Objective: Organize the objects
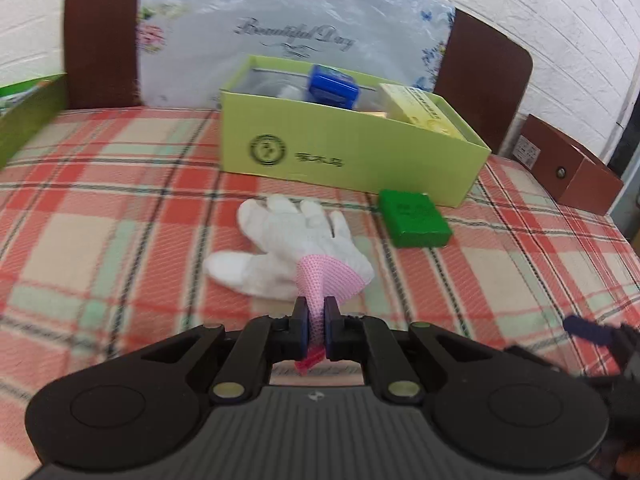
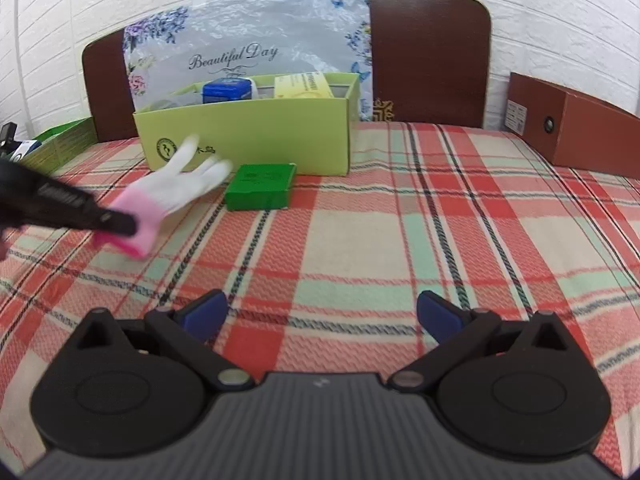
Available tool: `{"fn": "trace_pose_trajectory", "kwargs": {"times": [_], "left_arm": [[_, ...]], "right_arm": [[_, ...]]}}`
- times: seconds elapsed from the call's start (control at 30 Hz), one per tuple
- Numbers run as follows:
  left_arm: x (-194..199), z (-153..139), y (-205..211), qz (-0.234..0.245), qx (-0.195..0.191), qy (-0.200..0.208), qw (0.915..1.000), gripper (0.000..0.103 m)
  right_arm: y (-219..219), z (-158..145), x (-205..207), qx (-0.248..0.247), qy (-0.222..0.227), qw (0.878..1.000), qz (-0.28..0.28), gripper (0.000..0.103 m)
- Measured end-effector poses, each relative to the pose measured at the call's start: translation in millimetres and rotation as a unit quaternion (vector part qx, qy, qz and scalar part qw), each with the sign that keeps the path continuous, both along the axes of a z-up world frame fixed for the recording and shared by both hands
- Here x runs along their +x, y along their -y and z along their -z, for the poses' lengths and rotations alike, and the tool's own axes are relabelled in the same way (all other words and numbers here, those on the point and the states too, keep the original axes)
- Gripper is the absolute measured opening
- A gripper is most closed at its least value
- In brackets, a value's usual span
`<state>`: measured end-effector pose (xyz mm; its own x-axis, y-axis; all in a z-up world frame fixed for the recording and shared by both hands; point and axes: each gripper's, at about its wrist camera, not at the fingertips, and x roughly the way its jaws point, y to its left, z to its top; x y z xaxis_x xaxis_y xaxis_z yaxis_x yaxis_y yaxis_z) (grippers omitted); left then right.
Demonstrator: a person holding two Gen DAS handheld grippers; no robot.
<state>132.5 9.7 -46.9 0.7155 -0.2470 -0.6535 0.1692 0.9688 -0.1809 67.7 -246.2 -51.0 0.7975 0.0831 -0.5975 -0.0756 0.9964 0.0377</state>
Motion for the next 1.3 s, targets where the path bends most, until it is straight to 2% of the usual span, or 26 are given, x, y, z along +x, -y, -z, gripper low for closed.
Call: {"fn": "trace_pose_trajectory", "kwargs": {"times": [0.07,0.17,0.23,0.3,0.37,0.43,0.5,0.6,0.63,0.67,0.77,0.83,0.87,0.9,0.93,1.0,1.13,1.23,1.27,1.3], "left_arm": [[-9,0,-8,-0.006,0.001,-0.003,1.0000,0.007],[-14,-1,-18,-0.017,-0.010,-0.005,0.9998,0.015],[-10,-1,-23,-0.025,-0.025,-0.011,0.9993,0.027],[-8,-1,-28,-0.037,-0.034,-0.014,0.9986,0.050],[-7,-1,-31,-0.048,-0.037,-0.007,0.9981,0.062],[-7,-1,-33,-0.057,-0.033,0.002,0.9978,0.064],[-4,1,-34,-0.059,-0.025,0.004,0.9979,0.071],[5,5,-30,-0.047,-0.016,-0.003,0.9988,0.072],[8,7,-28,-0.041,-0.013,-0.007,0.9991,0.072],[12,9,-26,-0.038,-0.010,-0.010,0.9992,0.072],[21,16,-22,-0.031,-0.006,-0.025,0.9992,0.071],[22,19,-20,-0.012,-0.007,-0.032,0.9994,0.062],[21,19,-18,-0.004,0.000,-0.031,0.9995,0.044],[18,18,-15,0.008,0.015,-0.029,0.9994,0.032],[15,18,-13,0.019,0.020,-0.029,0.9992,0.029],[6,16,-14,0.042,0.009,-0.039,0.9983,0.016],[-26,12,-20,0.072,-0.009,-0.054,0.9959,0.015],[-45,8,-24,0.058,-0.008,-0.050,0.9970,0.020],[-47,7,-25,0.049,-0.006,-0.048,0.9976,0.030],[-46,6,-27,0.035,-0.006,-0.045,0.9984,0.048]], "right_arm": [[-6,-1,9,-0.003,0.000,1.000,-0.008,0.103],[-19,-2,29,-0.010,0.000,1.000,-0.020,0.103],[-28,-2,46,-0.010,0.002,1.000,-0.026,0.103],[-37,-4,64,-0.009,0.002,0.999,-0.030,0.103],[-47,-4,81,-0.013,0.005,0.999,-0.036,0.103],[-55,-3,96,-0.022,0.006,0.999,-0.040,0.103],[-60,2,111,-0.030,0.003,0.999,-0.041,0.103],[-66,9,126,-0.033,-0.003,0.999,-0.041,0.096],[-67,10,130,-0.035,-0.004,0.999,-0.041,0.082],[-68,11,132,-0.038,-0.006,0.998,-0.040,0.061],[-66,12,126,-0.034,-0.011,0.999,-0.041,0.061],[-62,10,113,-0.025,-0.015,0.998,-0.050,0.061],[-60,9,104,-0.021,-0.018,0.998,-0.056,0.061],[-59,8,95,-0.019,-0.020,0.998,-0.061,0.061],[-56,8,84,-0.017,-0.022,0.997,-0.066,0.061],[-51,6,62,-0.011,-0.025,0.997,-0.072,0.061],[-43,5,21,-0.010,-0.039,0.996,-0.081,0.062],[-40,3,-8,-0.009,-0.041,0.995,-0.089,0.062],[-39,3,-14,-0.006,-0.043,0.995,-0.088,0.062],[-39,4,-20,-0.007,-0.043,0.995,-0.087,0.063]]}}
